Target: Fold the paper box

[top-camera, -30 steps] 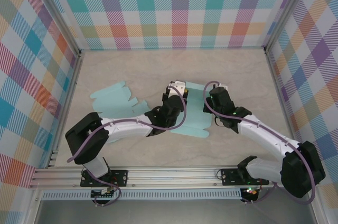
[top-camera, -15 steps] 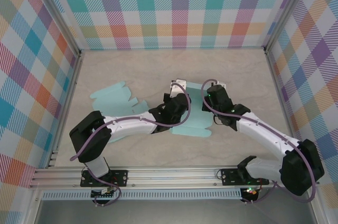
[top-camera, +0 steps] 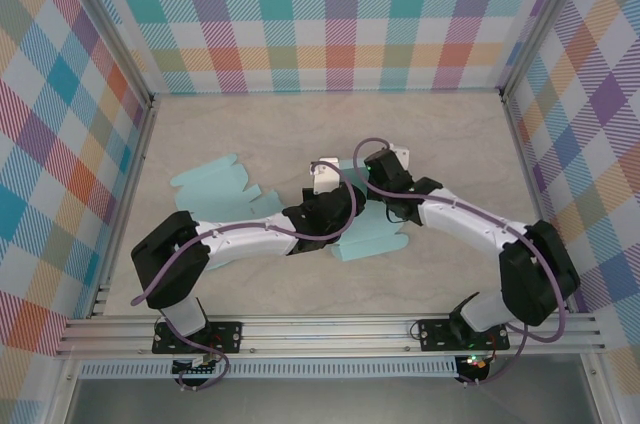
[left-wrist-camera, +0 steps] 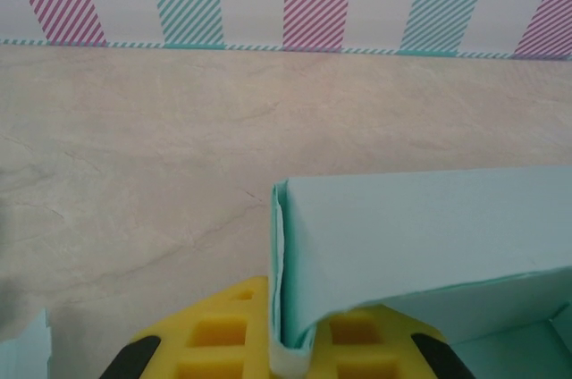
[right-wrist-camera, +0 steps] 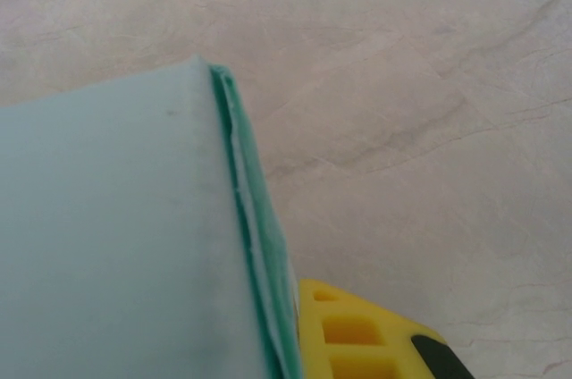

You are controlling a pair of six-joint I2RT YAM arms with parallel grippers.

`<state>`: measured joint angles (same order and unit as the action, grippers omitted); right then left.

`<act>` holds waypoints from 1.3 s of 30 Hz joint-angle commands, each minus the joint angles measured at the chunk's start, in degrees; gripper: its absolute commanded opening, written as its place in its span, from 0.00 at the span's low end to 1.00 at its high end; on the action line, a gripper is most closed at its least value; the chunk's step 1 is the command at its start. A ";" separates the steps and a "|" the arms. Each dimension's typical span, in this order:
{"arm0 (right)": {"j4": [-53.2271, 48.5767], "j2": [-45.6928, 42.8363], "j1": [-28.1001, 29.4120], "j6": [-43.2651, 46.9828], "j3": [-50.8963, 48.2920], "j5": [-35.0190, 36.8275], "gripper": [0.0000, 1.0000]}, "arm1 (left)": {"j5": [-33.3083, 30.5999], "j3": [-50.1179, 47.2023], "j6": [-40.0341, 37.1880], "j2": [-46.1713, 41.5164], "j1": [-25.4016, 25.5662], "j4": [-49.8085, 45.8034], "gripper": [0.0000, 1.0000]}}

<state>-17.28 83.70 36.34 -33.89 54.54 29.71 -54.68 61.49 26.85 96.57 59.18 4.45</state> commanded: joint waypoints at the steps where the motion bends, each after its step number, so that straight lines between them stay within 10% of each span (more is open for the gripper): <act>1: -6.15 3.19 -2.85 -4.78 0.79 13.57 0.00 | -6.64 0.23 5.00 -4.99 -1.08 0.88 0.13; 8: -9.47 3.58 -3.02 -1.85 3.84 6.68 0.00 | 2.64 -1.87 1.73 -6.85 -1.15 4.33 0.57; 16: -17.17 2.52 -6.16 2.32 6.97 -5.99 0.00 | 5.98 -2.75 2.44 -12.28 -1.25 -1.06 0.77; 30: -26.28 3.35 -7.51 6.55 11.28 -20.03 0.00 | 36.00 -4.43 -6.89 -12.87 -8.69 -8.48 0.73; 39: -29.05 6.95 -7.51 6.56 13.37 -24.52 0.00 | 31.54 -2.83 -3.44 -7.50 -8.73 -13.38 0.67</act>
<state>-43.62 89.14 28.93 -27.79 66.28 7.94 -21.58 57.91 21.98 88.12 50.39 -5.63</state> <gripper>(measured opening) 0.096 0.681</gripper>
